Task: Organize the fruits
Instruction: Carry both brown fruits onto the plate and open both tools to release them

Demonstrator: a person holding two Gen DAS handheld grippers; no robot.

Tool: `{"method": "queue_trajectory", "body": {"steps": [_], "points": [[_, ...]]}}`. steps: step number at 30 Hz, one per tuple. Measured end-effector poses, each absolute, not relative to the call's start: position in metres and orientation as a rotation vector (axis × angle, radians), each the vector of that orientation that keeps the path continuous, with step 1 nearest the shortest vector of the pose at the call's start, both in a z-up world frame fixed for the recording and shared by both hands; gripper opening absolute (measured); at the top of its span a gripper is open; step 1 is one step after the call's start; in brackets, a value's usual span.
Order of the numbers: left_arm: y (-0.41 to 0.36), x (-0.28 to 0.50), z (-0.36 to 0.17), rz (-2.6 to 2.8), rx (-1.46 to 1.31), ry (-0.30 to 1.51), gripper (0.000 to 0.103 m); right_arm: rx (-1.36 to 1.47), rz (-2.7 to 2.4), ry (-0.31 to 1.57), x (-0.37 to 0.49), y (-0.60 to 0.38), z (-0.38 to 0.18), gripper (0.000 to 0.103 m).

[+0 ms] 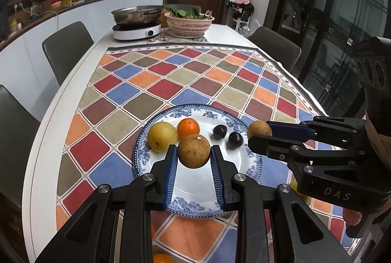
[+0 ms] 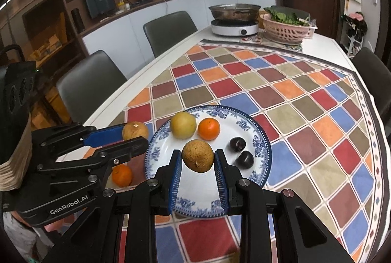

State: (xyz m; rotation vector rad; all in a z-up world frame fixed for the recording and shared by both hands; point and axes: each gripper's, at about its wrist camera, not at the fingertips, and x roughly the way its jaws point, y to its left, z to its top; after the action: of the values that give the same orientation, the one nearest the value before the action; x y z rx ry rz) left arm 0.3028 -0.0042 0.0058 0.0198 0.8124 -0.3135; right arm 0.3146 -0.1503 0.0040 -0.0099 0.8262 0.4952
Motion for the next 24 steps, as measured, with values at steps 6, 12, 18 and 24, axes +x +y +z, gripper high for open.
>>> {"method": "queue_trajectory", "body": {"steps": [6,12,18,24], "points": [[0.000,0.327,-0.010,-0.320,0.024,0.864,0.028,-0.044,0.493,0.884,0.339,-0.141,-0.011,0.028],[0.001,0.348,-0.028,-0.346,0.027,0.929,0.028,-0.065,0.509,0.976,0.363,-0.133,-0.033,0.028],[0.001,0.363,-0.047,-0.357,0.011,1.000,0.028,-0.093,0.503,1.025,0.379,-0.128,-0.050,0.028],[0.002,0.372,-0.066,-0.352,-0.015,1.064,0.028,-0.115,0.487,1.069,0.390,-0.126,-0.063,0.028]]}}
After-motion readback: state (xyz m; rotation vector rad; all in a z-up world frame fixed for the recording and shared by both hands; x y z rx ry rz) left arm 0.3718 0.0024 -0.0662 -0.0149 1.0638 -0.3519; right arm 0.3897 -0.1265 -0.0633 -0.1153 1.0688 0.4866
